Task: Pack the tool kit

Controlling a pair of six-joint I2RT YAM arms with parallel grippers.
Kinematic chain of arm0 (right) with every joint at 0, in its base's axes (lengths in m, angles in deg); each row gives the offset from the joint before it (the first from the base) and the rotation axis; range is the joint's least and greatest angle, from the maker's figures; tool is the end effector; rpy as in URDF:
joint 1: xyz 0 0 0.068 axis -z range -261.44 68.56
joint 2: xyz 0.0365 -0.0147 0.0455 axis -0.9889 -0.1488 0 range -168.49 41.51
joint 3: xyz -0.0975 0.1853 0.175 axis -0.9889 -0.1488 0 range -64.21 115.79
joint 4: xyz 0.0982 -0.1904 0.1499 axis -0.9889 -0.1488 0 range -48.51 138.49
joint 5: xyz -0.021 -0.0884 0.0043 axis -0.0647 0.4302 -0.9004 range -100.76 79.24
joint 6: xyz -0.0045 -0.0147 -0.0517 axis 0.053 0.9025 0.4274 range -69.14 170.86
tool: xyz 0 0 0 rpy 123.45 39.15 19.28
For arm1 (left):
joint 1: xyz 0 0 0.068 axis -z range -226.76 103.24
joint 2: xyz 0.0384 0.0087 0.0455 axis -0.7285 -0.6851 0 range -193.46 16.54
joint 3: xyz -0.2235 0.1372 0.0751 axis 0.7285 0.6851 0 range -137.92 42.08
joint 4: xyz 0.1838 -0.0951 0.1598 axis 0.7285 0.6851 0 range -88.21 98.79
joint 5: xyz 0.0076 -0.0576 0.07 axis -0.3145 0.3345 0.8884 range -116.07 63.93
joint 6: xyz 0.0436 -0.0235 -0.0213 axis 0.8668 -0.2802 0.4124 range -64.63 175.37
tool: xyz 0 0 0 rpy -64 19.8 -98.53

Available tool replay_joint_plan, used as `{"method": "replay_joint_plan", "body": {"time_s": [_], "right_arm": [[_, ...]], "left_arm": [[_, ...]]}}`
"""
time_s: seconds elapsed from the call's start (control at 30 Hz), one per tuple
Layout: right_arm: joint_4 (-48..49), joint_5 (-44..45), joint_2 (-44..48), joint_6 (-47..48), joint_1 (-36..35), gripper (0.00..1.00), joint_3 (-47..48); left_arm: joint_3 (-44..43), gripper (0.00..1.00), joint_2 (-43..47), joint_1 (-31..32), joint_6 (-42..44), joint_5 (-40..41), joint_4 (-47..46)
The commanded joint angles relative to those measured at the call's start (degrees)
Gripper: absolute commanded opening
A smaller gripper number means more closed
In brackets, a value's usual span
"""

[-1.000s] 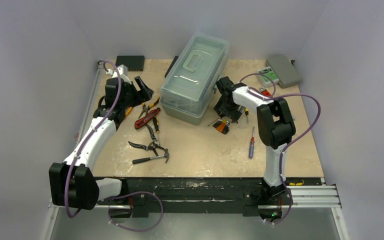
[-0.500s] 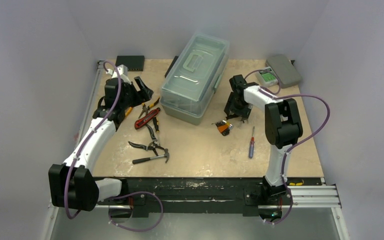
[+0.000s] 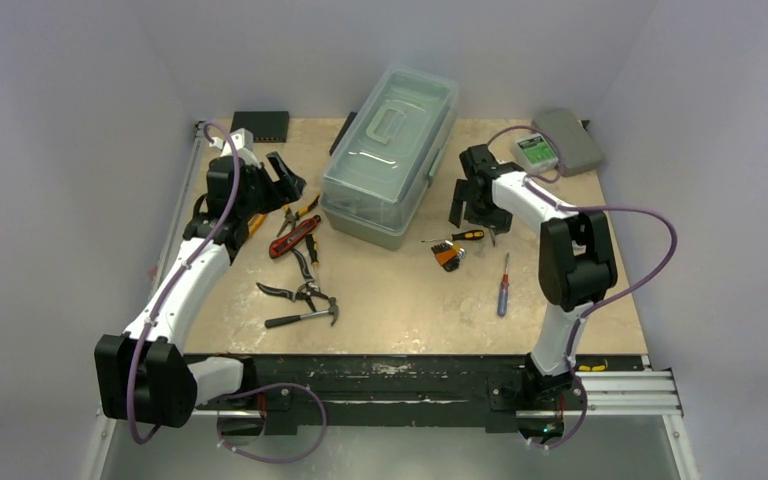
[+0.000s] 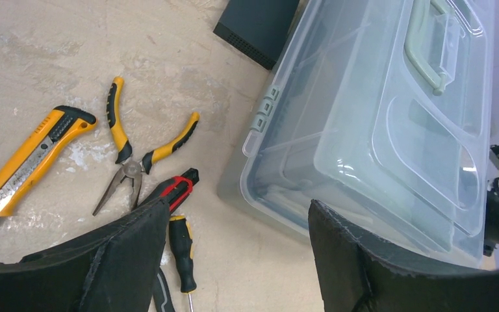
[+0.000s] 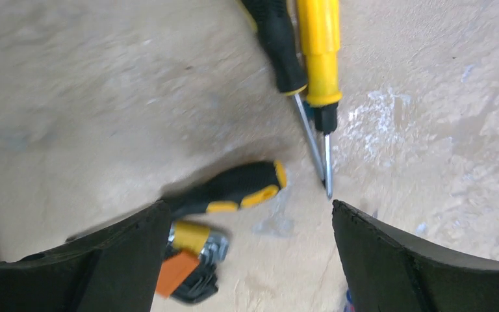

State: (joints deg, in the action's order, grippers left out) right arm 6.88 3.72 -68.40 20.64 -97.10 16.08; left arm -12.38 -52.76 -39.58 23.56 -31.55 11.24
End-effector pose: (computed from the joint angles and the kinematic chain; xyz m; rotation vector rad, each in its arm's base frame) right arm 0.3755 0.0959 0.1901 0.4043 2.7104 -0.1441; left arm 0.2760 -0.0382 0.3107 -0.3720 1.9980 -0.5295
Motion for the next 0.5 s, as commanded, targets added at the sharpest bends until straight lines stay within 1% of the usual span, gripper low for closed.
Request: {"method": "replay_joint_plan", "body": {"time_s": [0.0, 0.07, 0.17, 0.2, 0.27, 0.37, 0.43, 0.47], "right_arm": [[-2.23, 7.31, 5.96, 3.17, -5.97, 0.91, 1.52], [-2.25, 5.77, 7.01, 3.55, -7.82, 0.88, 0.66], [0.27, 0.29, 9.21, 4.58, -10.57, 0.86, -2.92], [2.16, -2.76, 10.07, 5.41, -11.32, 0.85, -4.65], [5.45, -8.41, 10.89, 6.47, -12.4, 0.78, -7.82], [8.52, -15.38, 10.43, 7.4, -12.65, 0.56, -10.05], [9.3, -18.68, 9.67, 7.8, -12.73, 0.38, -10.23], [9.53, -19.79, 9.3, 7.95, -12.73, 0.33, -10.16]], "left_arm": [[0.49, 0.76, 1.7, -0.19, 1.58, 0.45, -1.41], [0.57, 0.76, 1.63, -0.22, 1.74, 0.75, -1.31], [0.58, 0.76, 1.47, -0.24, 1.75, 0.99, -1.35], [0.51, 0.76, 1.44, -0.24, 1.78, 0.93, -1.34], [0.42, 0.76, 1.22, -0.24, 1.77, 0.69, -1.45], [0.4, 0.76, 1.29, -0.19, 1.79, 0.64, -1.44], [0.29, 0.76, 1.17, -0.21, 1.81, 0.56, -1.42], [0.29, 0.76, 1.16, -0.23, 1.87, 0.55, -1.45]]}}
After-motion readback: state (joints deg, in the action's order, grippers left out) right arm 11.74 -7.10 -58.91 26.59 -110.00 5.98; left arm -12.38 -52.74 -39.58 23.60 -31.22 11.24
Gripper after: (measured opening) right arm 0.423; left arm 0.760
